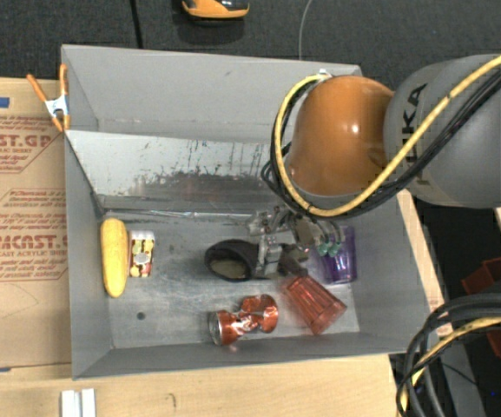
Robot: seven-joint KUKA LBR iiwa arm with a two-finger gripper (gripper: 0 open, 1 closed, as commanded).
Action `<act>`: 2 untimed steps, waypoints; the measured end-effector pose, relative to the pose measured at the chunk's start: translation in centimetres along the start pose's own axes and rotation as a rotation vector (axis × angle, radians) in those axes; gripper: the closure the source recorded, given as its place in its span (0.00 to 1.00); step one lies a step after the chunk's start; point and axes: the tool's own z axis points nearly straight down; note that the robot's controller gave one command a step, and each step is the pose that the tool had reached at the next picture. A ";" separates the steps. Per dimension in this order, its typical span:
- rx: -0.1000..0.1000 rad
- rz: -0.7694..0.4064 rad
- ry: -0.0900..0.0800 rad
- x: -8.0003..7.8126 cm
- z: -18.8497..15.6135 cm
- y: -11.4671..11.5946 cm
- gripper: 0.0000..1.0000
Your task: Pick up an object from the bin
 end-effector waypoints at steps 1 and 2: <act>0.000 0.000 0.000 0.0 0.0 0.0 1.00; 0.000 0.006 0.008 -0.8 -4.1 -0.6 1.00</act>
Offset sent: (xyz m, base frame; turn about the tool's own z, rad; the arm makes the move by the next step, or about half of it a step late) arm 0.0201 -0.0103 0.0840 0.0127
